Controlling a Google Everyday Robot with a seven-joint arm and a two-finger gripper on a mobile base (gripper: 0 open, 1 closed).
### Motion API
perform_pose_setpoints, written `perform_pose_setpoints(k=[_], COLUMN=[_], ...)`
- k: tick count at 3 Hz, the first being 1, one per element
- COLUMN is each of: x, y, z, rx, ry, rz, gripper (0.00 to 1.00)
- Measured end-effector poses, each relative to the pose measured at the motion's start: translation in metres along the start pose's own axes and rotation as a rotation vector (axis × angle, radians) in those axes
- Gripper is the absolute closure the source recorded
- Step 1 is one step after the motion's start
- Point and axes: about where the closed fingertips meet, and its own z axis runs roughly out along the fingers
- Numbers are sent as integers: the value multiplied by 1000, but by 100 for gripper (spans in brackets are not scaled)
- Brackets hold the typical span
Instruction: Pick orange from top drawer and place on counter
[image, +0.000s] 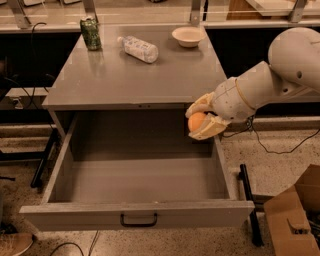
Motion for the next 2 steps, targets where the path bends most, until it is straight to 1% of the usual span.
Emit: perform_pose_setpoints(k=[1,2], x=[0,1], y=[-4,-42], z=[3,10], rx=[4,52], ry=[-18,-77], rz=[-12,-62], gripper=[100,100])
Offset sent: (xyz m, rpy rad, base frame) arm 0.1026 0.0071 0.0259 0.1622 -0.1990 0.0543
